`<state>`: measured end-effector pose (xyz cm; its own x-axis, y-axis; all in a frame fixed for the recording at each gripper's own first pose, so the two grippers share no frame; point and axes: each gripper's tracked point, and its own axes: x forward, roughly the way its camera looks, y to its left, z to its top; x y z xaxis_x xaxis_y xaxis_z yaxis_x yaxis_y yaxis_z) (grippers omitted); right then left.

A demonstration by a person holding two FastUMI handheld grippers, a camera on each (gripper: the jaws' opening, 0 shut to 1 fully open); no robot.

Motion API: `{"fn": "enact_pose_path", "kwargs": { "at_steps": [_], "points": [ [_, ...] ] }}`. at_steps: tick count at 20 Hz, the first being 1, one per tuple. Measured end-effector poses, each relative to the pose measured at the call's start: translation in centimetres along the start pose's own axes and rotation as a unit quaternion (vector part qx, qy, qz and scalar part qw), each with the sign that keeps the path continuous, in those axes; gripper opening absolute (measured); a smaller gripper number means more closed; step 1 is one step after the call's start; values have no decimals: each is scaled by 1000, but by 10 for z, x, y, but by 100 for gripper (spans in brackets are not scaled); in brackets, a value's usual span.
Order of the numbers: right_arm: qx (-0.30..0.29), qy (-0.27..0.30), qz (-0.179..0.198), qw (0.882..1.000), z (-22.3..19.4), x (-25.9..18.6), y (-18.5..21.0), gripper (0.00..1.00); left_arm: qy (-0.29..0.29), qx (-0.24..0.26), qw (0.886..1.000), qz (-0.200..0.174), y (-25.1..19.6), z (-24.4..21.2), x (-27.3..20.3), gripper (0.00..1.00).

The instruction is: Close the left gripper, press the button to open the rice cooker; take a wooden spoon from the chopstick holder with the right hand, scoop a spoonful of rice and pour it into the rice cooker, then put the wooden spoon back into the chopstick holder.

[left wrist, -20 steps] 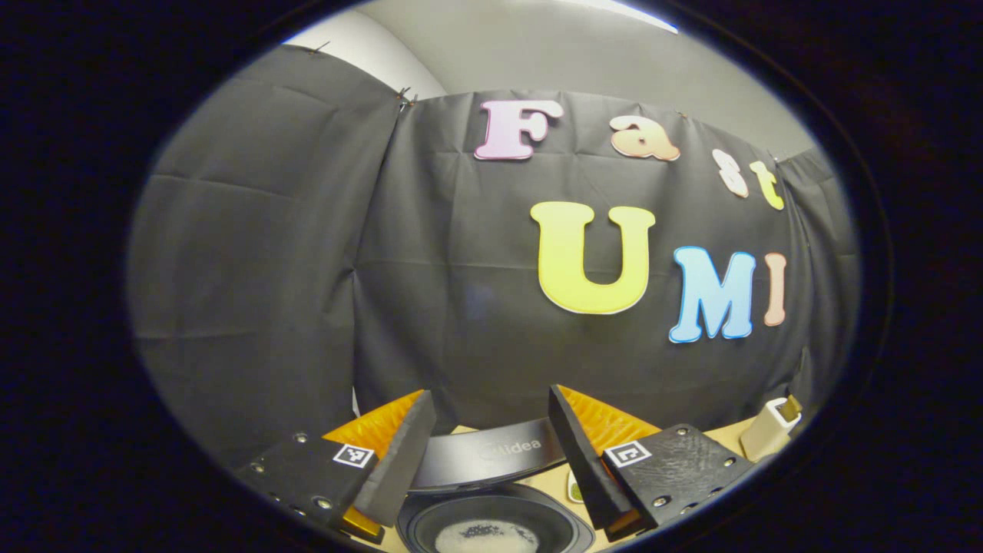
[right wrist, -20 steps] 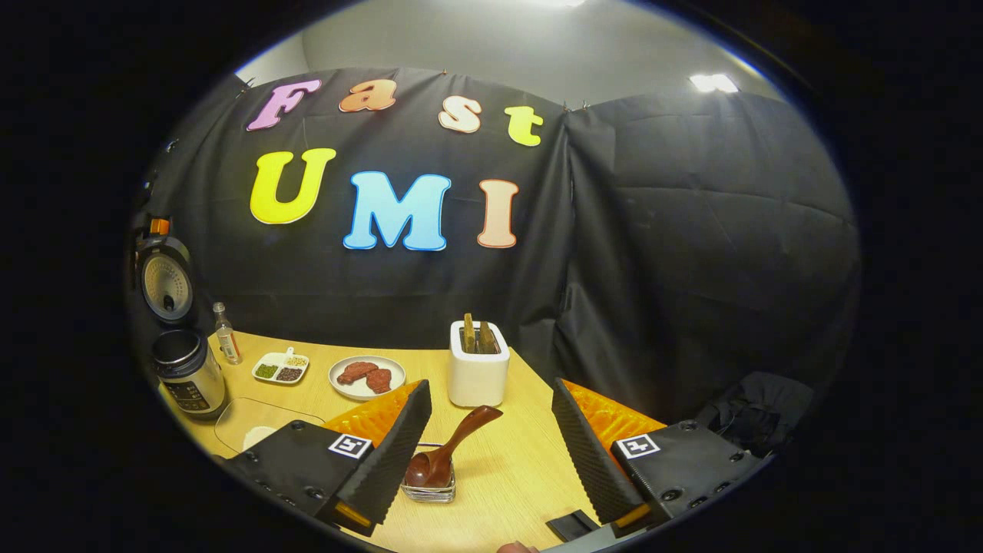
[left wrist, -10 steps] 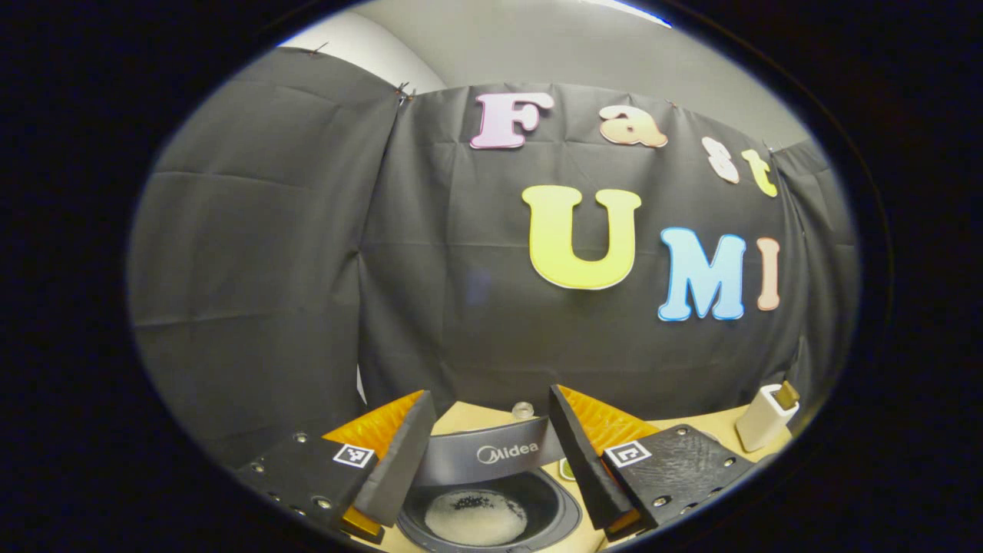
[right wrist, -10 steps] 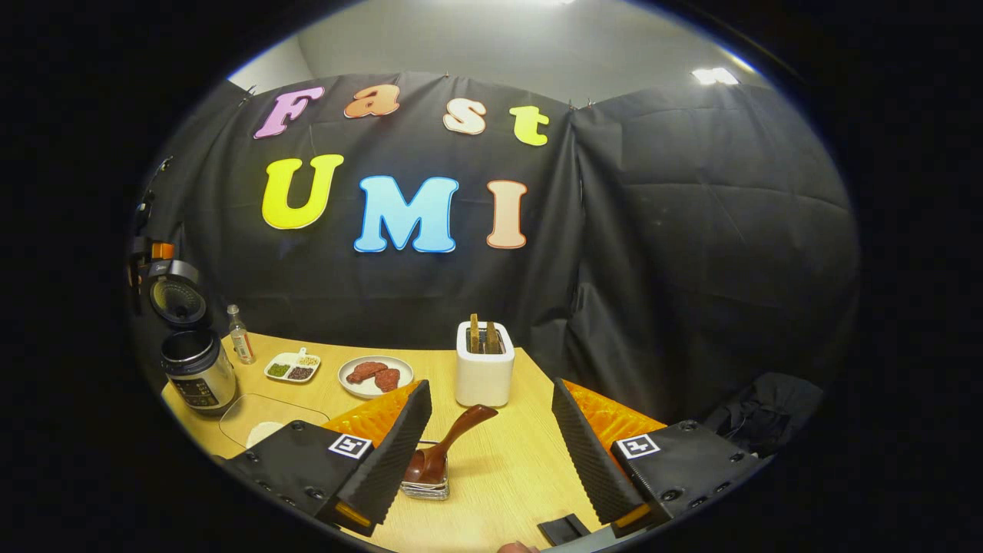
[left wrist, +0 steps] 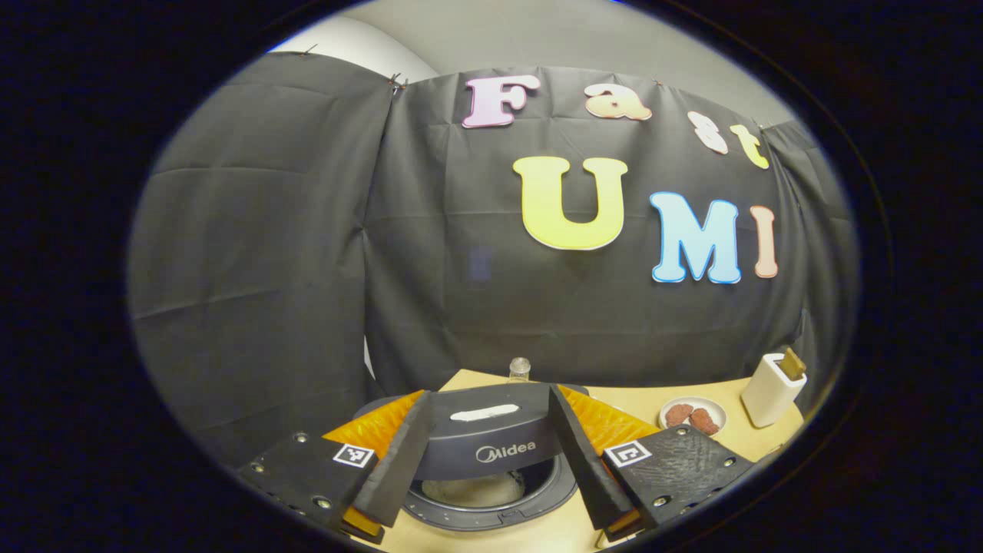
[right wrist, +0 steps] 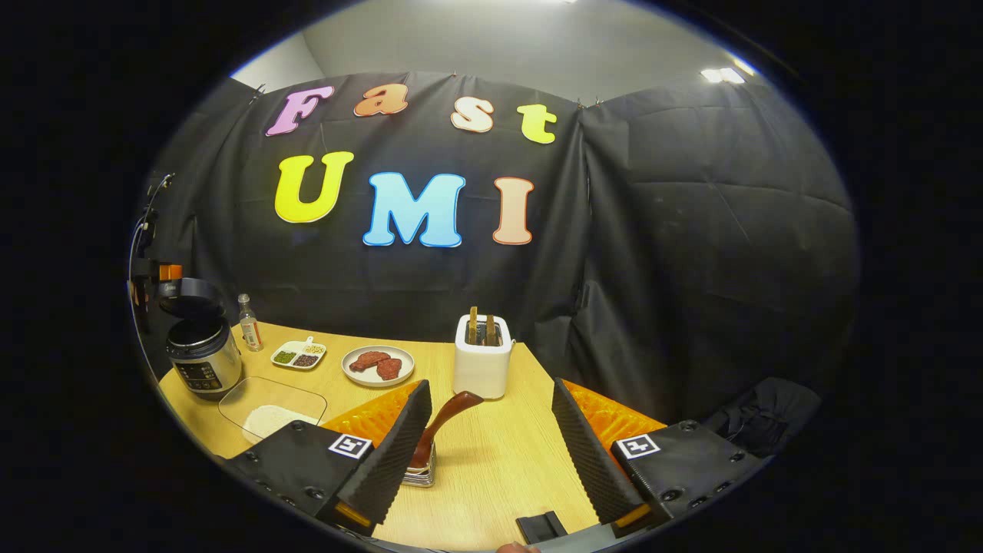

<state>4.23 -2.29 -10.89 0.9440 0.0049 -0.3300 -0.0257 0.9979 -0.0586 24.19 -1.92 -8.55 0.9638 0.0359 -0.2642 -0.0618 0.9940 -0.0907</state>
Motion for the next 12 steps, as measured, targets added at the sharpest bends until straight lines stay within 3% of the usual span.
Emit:
{"fn": "enact_pose_path", "kwargs": {
  "at_steps": [12],
  "points": [
    [3, 15, 5, 1000, -22, -15, -32, 99, 49, 8, 998, 24, -10, -73, -14, 92]
  ]
}}
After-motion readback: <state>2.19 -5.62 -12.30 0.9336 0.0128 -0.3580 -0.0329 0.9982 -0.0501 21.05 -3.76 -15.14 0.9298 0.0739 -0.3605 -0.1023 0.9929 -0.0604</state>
